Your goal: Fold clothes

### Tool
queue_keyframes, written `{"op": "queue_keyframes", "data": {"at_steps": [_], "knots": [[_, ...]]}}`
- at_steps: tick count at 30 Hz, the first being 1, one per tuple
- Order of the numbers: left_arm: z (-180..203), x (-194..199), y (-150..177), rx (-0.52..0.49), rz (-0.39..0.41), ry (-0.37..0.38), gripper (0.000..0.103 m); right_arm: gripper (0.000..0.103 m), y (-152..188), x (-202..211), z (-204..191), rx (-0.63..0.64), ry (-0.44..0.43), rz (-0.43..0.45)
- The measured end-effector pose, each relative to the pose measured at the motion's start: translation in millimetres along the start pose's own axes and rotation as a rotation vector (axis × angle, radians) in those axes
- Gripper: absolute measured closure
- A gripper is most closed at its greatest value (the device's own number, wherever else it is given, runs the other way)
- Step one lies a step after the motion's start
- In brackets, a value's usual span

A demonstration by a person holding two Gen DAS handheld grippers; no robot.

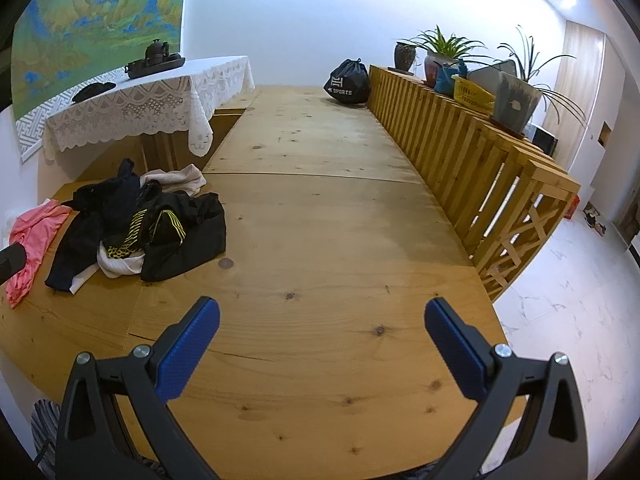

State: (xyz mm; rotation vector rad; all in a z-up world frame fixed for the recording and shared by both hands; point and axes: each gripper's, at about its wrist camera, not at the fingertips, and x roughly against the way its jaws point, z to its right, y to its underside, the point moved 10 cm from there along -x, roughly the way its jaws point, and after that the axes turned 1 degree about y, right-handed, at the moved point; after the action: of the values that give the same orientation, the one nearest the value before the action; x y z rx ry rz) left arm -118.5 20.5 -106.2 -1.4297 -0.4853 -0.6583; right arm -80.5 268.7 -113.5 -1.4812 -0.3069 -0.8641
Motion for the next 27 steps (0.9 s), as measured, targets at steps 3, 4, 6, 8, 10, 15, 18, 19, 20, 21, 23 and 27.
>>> {"op": "queue_keyframes", "data": {"at_steps": [3, 4, 6, 8, 10, 15, 18, 19, 20, 21, 23, 27], "knots": [[-8, -12, 1, 0.006, -0.002, -0.003, 0.007, 0.0, -2, -10, -6, 0.011, -0.017, 0.004], [-12, -17, 1, 0.007, -0.007, -0.011, 0.008, 0.0, -3, -14, -11, 0.016, -0.029, 0.005], [-20, -27, 2, 0.007, -0.014, -0.026, 0.012, 0.0, -6, -24, -20, 0.027, -0.049, 0.007], [-31, -40, 2, 0.011, -0.028, -0.042, 0.014, 0.0, -11, -36, -32, 0.044, -0.065, 0.014], [-41, -52, 3, 0.013, -0.039, -0.053, 0.015, 0.0, -16, -47, -43, 0.061, -0.077, 0.014], [-67, -83, 5, 0.02, -0.076, -0.072, 0.047, 0.0, -31, -75, -79, 0.112, -0.099, 0.032], [-83, -101, 7, 0.032, -0.098, -0.071, 0.066, 0.003, -38, -89, -106, 0.142, -0.142, 0.036], [-88, -106, 7, 0.034, -0.104, -0.074, 0.074, 0.01, -39, -94, -115, 0.152, -0.158, 0.027], [-94, -111, 8, 0.035, -0.109, -0.079, 0.075, 0.013, -40, -98, -124, 0.163, -0.175, 0.018], [-99, -115, 8, 0.036, -0.112, -0.082, 0.078, 0.019, -42, -103, -134, 0.174, -0.193, 0.008], [-108, -122, 7, 0.037, -0.116, -0.077, 0.091, 0.025, -45, -118, -158, 0.186, -0.239, -0.023], [-130, -132, 6, 0.053, -0.121, -0.063, 0.103, 0.033, -55, -147, -205, 0.205, -0.311, -0.075]]}}
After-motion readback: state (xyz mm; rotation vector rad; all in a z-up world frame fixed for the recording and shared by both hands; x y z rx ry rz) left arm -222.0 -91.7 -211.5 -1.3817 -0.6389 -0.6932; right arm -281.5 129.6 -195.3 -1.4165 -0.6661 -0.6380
